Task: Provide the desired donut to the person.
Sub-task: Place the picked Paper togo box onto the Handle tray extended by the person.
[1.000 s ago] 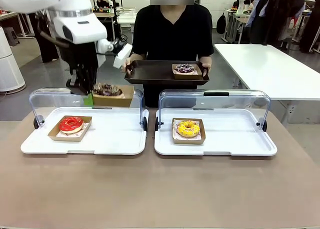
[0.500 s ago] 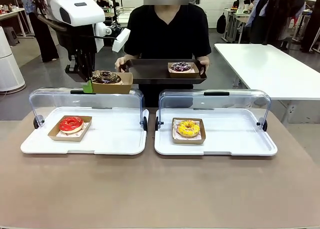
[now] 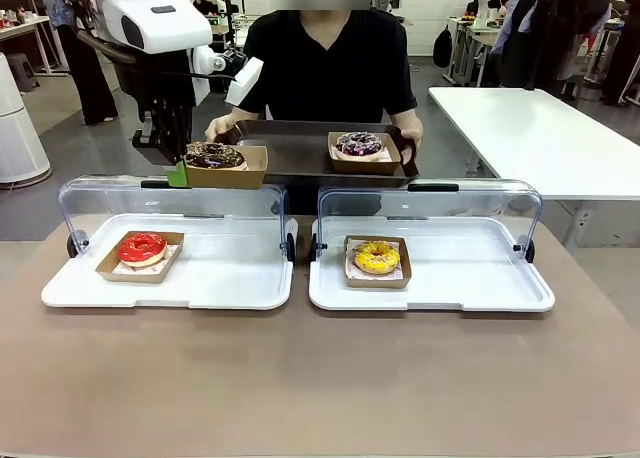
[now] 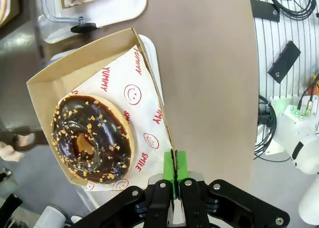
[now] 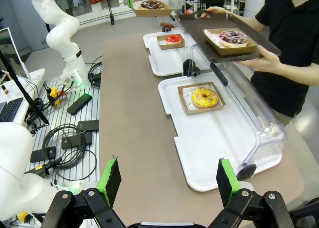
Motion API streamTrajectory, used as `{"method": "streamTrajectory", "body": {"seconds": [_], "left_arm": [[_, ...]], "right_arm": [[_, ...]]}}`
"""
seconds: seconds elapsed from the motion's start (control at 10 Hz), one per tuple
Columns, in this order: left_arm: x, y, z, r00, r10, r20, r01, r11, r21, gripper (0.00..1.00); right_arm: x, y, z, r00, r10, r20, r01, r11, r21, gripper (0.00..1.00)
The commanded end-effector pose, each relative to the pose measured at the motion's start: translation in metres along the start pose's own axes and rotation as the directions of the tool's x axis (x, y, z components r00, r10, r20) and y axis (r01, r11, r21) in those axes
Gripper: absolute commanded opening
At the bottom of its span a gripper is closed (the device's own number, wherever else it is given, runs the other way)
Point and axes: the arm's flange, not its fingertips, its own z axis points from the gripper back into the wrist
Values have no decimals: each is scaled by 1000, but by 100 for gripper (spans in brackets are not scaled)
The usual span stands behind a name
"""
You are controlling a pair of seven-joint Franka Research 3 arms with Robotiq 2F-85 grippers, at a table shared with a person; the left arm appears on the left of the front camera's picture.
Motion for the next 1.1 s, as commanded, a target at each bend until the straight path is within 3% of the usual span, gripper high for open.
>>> {"method": "streamTrajectory", "body": {"seconds": [0.0, 0.9, 1.0], "left_arm": [[1, -1, 1, 1000, -2, -1, 2, 1000, 4, 0], [0, 0, 0, 1000, 0, 0, 0, 1000, 0, 2], [3, 15, 15, 1000, -17, 8, 17, 999, 46, 2]], "right_arm": [[0, 0, 0, 1000, 5, 19, -5, 1000, 0, 100], [0, 0, 0, 1000, 5, 19, -5, 1000, 0, 100], [0, 0, 0, 1000, 5, 19, -5, 1000, 0, 100]]}}
